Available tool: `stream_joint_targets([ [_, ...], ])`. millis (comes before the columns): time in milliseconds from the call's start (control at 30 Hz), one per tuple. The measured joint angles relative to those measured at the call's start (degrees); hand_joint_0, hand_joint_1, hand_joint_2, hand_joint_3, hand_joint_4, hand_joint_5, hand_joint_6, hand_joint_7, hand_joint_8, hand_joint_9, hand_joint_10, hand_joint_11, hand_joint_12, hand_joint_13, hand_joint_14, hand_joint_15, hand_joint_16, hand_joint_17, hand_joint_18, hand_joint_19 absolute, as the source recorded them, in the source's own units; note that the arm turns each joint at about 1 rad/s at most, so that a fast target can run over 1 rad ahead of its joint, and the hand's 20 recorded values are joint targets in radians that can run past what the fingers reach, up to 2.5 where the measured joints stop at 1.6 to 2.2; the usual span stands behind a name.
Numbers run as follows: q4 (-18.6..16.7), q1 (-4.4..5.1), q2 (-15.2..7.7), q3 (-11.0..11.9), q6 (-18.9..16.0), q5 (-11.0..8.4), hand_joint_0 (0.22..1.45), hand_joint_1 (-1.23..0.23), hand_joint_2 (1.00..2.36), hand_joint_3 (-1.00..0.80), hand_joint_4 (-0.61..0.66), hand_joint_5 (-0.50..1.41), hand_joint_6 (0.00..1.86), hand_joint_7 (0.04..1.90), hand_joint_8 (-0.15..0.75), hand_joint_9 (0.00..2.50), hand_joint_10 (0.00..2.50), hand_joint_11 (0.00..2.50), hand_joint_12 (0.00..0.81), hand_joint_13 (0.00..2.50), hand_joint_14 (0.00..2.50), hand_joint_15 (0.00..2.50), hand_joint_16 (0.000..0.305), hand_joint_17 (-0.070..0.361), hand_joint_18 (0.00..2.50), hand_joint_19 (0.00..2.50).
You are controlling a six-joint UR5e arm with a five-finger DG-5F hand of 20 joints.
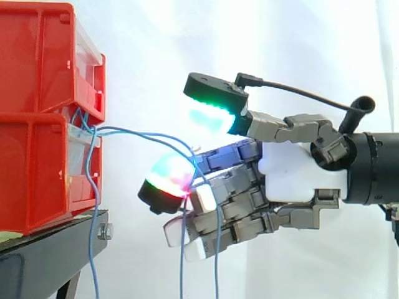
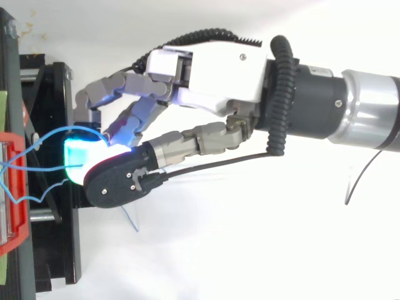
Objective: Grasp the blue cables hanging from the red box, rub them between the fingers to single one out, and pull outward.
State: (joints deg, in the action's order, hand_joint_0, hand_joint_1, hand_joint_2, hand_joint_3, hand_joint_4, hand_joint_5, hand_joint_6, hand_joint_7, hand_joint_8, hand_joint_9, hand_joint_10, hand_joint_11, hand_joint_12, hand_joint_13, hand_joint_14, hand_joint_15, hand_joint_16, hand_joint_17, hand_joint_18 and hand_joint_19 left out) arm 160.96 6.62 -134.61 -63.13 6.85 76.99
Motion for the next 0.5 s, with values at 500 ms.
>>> stream_joint_targets([
  [500,2.7,-0.66,1.5,0.0,1.0,0.01,0.63,-0.73,1.01,-0.32,0.16,-0.17,0.92,0.84,0.274,1.03,0.02,0.85,0.344,0.80,0.02,0.49,0.043,0.098,0.64,0.45],
])
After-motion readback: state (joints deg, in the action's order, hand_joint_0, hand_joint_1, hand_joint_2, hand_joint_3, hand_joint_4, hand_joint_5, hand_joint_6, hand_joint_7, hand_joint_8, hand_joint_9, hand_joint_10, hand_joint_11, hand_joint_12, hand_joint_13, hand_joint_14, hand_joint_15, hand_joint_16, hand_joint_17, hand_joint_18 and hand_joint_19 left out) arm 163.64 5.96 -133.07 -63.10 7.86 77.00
